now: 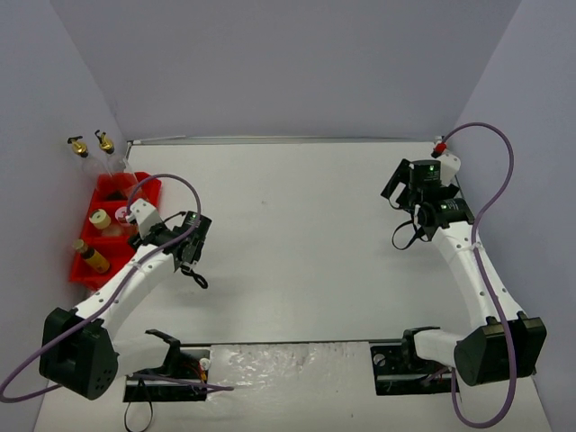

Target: Organize the condiment bottles

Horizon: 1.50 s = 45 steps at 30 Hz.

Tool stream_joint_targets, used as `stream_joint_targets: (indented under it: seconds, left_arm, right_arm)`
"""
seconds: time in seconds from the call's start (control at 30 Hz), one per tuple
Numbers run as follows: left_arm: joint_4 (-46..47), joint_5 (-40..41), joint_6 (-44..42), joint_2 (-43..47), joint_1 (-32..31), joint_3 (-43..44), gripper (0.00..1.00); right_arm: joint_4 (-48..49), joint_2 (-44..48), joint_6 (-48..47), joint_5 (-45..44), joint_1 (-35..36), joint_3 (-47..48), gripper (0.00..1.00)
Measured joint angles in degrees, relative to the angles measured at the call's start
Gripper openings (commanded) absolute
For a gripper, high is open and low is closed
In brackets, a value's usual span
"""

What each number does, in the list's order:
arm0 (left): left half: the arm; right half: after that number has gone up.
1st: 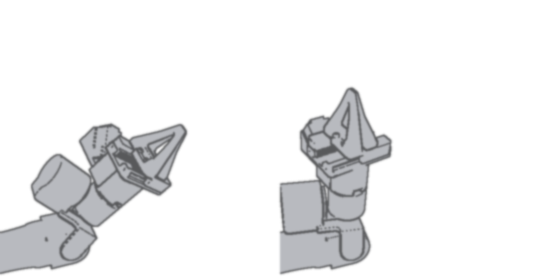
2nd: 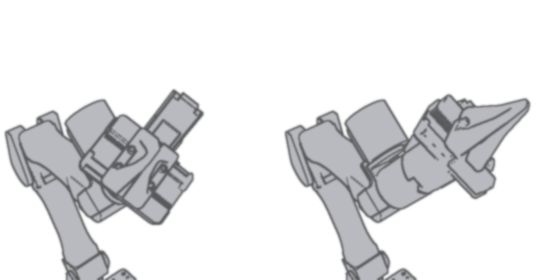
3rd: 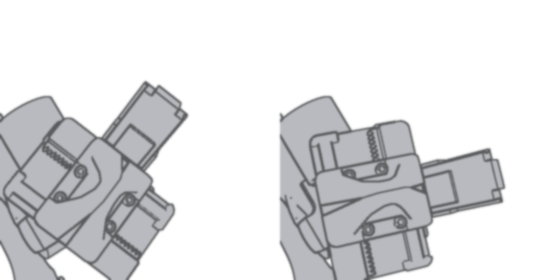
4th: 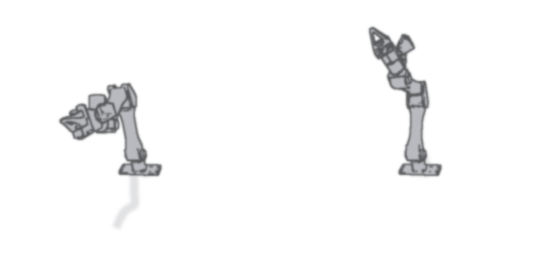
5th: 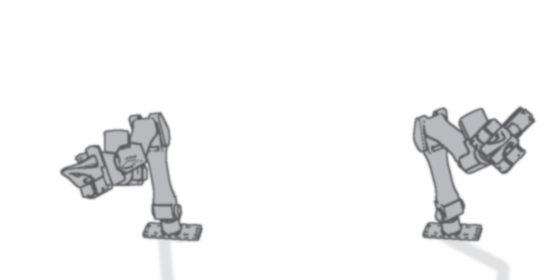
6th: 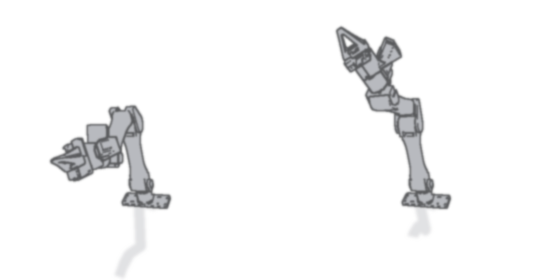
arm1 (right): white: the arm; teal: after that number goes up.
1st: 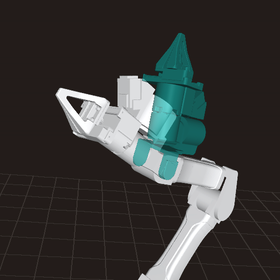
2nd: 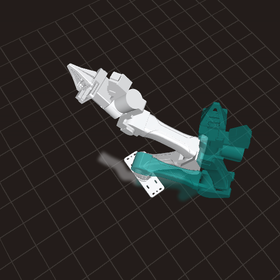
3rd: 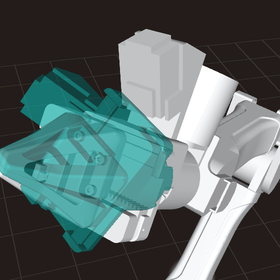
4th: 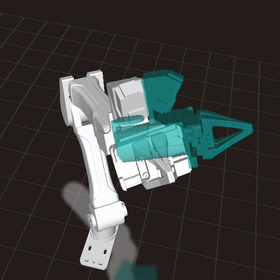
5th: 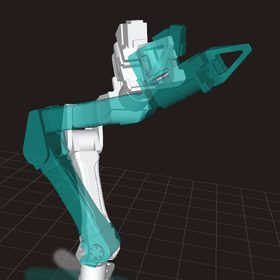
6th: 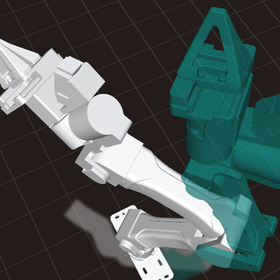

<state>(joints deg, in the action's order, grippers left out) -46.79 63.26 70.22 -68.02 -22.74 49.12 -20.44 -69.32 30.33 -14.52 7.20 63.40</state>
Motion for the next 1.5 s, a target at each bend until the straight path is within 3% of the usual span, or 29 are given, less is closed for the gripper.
stream_joint_targets:
  seconds: [0.23,0.7,1.23,1.5]
  left_arm:
    - [2.7,-3.5,1.7,4.2,9.9,-6.7,0.00]
    - [19.1,-14.4,-12.4,4.5,29.4,-7.7,0.00]
    - [29.1,-23.1,-19.9,-1.8,39.4,-6.8,0.00]
    - [33.5,-26.6,-20.4,-6.8,40.5,-6.8,0.00]
  right_arm:
    - [0.1,0.0,-0.3,0.0,0.4,-0.3,1.00]
    - [0.3,0.0,-0.3,0.0,0.5,-0.7,1.00]
    - [0.5,0.0,-0.4,0.0,0.5,-1.2,1.00]
    - [0.5,0.0,-0.4,0.1,0.8,-1.2,1.00]
